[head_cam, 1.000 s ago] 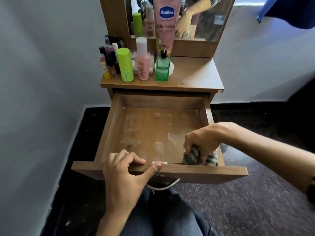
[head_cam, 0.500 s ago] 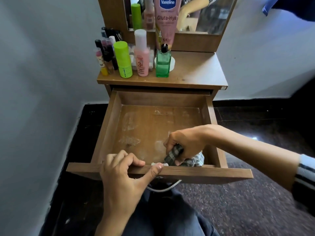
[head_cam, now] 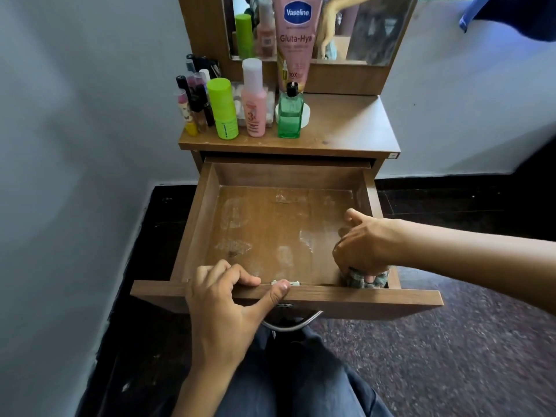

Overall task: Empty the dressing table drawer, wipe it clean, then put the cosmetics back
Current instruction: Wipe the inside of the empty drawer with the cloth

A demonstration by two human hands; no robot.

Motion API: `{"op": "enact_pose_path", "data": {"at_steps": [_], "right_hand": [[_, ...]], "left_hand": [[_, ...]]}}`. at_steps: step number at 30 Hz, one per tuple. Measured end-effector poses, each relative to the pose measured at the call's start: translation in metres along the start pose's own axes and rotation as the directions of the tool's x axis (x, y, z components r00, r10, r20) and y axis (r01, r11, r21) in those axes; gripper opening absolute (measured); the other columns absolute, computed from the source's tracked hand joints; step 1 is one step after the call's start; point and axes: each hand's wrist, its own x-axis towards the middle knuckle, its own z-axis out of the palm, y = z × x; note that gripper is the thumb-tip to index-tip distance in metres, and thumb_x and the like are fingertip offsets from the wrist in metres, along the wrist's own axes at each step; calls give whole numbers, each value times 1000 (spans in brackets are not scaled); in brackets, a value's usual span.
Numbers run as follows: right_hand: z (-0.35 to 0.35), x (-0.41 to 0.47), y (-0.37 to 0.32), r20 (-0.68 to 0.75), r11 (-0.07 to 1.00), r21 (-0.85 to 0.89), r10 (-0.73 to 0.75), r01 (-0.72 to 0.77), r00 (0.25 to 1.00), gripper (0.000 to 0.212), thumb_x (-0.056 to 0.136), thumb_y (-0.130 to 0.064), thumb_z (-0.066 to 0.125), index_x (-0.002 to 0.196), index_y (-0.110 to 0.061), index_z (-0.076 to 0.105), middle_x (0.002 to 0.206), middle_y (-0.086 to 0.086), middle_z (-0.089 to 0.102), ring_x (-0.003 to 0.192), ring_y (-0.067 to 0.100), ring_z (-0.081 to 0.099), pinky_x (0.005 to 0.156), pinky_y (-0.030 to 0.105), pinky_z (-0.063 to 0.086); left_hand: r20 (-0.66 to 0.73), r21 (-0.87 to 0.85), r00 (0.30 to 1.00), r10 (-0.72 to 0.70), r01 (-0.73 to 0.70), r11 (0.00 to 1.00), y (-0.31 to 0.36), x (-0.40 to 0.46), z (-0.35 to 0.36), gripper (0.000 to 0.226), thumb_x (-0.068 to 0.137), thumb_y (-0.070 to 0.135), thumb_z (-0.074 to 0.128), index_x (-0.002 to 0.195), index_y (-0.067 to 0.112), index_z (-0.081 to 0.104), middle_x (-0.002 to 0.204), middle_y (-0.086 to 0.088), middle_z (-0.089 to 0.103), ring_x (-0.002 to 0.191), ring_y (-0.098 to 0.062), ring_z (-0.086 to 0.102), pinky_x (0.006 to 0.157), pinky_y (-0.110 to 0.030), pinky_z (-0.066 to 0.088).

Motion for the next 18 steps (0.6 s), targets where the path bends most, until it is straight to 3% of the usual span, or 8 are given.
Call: {"op": "enact_pose_path", "data": {"at_steps": [3, 6, 7, 9, 11, 15, 18], "right_hand": [[7, -3, -6, -180, 989, -138, 18, -43, 984, 30, 98, -20, 44, 125, -20, 56, 128, 2, 58, 126, 27, 45, 109, 52, 20], [-2, 0, -13, -17, 975, -223, 10, -14, 1000, 32, 98, -21, 49, 129, -18, 54, 136, -1, 51, 133, 25, 40, 113, 47, 17], [-6, 1, -12, 41, 984, -180, 6, 2, 999, 33, 96, -21, 53, 129, -16, 55, 136, -2, 51, 131, 23, 42, 112, 41, 22], [-8, -1, -2, 58, 999, 30, -46, 45, 997, 34, 93, -17, 58, 126, -12, 58, 128, 2, 57, 119, 23, 53, 94, 28, 39], [0, -10, 13, -35, 964, 260, -54, 61, 998, 35, 90, -12, 61, 125, -14, 60, 121, 4, 60, 110, 24, 57, 83, 27, 45], [18, -31, 26, -238, 840, 531, 17, 116, 971, 34, 84, -3, 63, 116, -15, 65, 113, 3, 63, 100, 21, 60, 84, 31, 52], [28, -51, 25, -354, 680, 714, 140, 170, 925, 24, 81, 5, 59, 86, -18, 64, 80, -6, 61, 73, 9, 58, 60, 15, 48]], "left_hand": [[-8, -17, 1000, 6, -6, 1000, -1, 0, 0, 45, 62, 72, 58, 61, 27, 55, 66, 18, 48, 78, -6, 38, 73, -26, 32], [-15, -33, 1000, 11, -12, 999, -2, 0, 1, 45, 61, 72, 58, 61, 27, 55, 65, 18, 47, 78, -6, 40, 74, -28, 35], [-17, -35, 1000, 13, -13, 999, -3, 0, 2, 45, 61, 72, 58, 61, 27, 56, 64, 18, 47, 78, -6, 39, 74, -28, 35], [-24, -39, 1000, 17, -18, 999, -3, 0, 2, 47, 61, 74, 56, 60, 27, 56, 63, 19, 47, 77, -3, 37, 74, -27, 34], [-18, -48, 1000, 10, -10, 999, -2, 1, 1, 49, 60, 75, 55, 60, 27, 56, 63, 19, 46, 76, -1, 35, 73, -26, 32], [-4, -46, 1000, 6, -6, 999, 0, 1, -2, 50, 57, 80, 54, 60, 30, 53, 65, 18, 50, 77, -5, 39, 75, -26, 32], [12, -79, 1000, -9, 9, 997, 3, 2, -4, 48, 55, 76, 58, 60, 29, 53, 68, 16, 54, 77, -8, 43, 75, -27, 35]]}}
